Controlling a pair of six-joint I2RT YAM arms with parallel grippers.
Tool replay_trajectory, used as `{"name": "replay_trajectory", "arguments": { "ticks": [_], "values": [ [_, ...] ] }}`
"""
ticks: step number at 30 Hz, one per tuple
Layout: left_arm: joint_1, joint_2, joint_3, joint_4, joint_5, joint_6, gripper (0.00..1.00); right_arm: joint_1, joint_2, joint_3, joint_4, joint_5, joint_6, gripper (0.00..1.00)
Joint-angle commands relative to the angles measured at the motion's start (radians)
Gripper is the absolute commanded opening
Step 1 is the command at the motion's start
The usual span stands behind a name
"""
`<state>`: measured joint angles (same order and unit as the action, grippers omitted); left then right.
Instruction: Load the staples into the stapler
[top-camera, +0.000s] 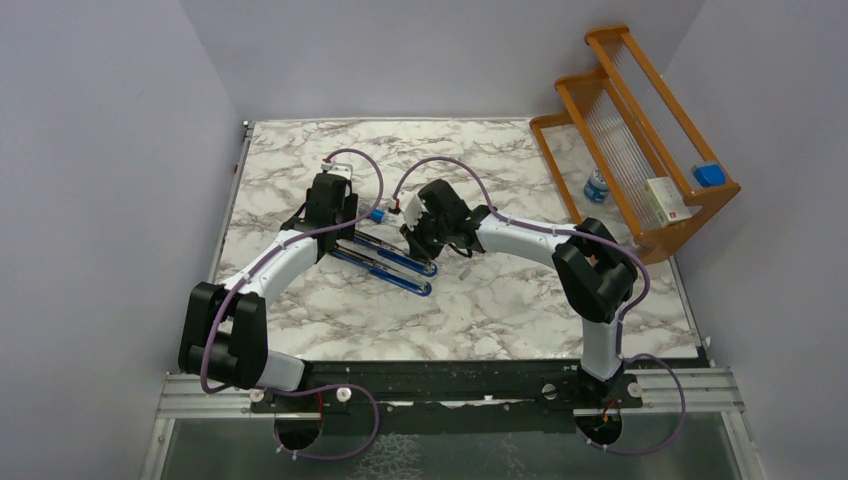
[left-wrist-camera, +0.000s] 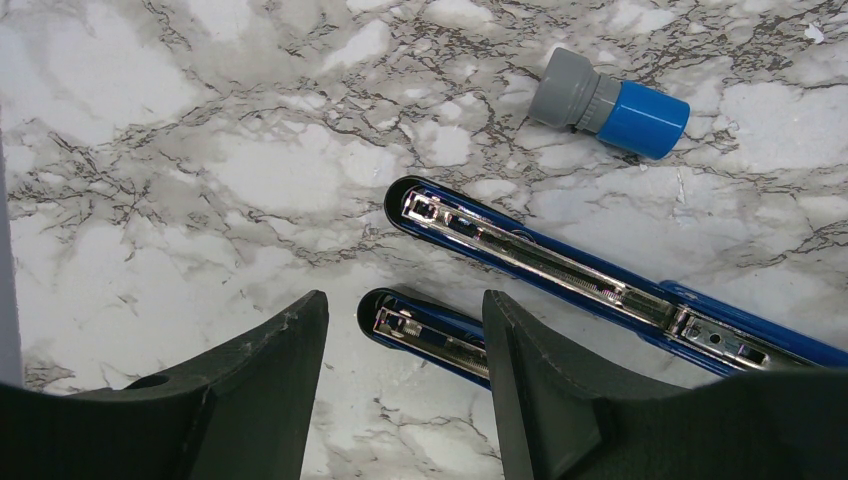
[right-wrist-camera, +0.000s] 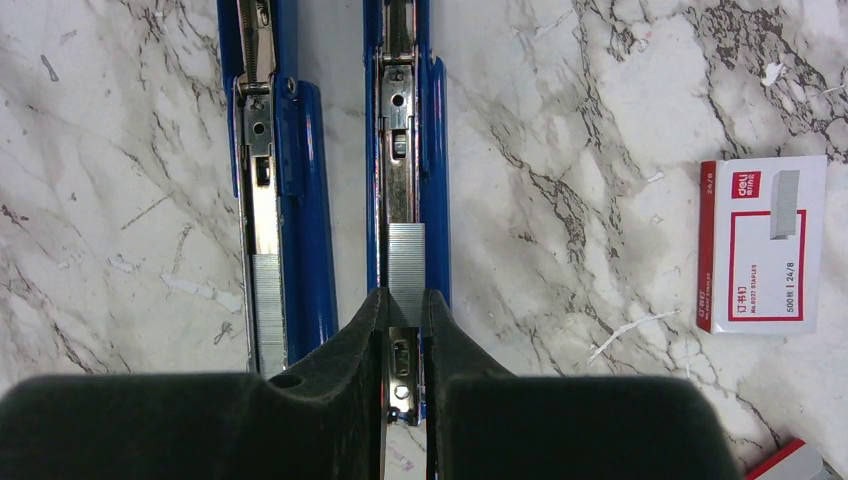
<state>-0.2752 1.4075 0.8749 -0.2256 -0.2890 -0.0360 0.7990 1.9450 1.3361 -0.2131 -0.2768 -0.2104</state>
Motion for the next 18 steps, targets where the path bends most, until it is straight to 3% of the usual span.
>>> {"name": "replay_trajectory", "arguments": {
  "ticks": [1, 18],
  "values": [
    [-0.002, -0.019, 0.026, 0.012, -0.010, 0.011, 0.61, 0.006, 0.018, 0.017, -0.016, 0.015, -0.008, 0.01],
    [-0.002, -0.019, 0.026, 0.012, -0.012, 0.010, 0.61, 0.006, 0.037, 0.034, -0.045, 0.001, -0.018, 0.01]
  ]
}}
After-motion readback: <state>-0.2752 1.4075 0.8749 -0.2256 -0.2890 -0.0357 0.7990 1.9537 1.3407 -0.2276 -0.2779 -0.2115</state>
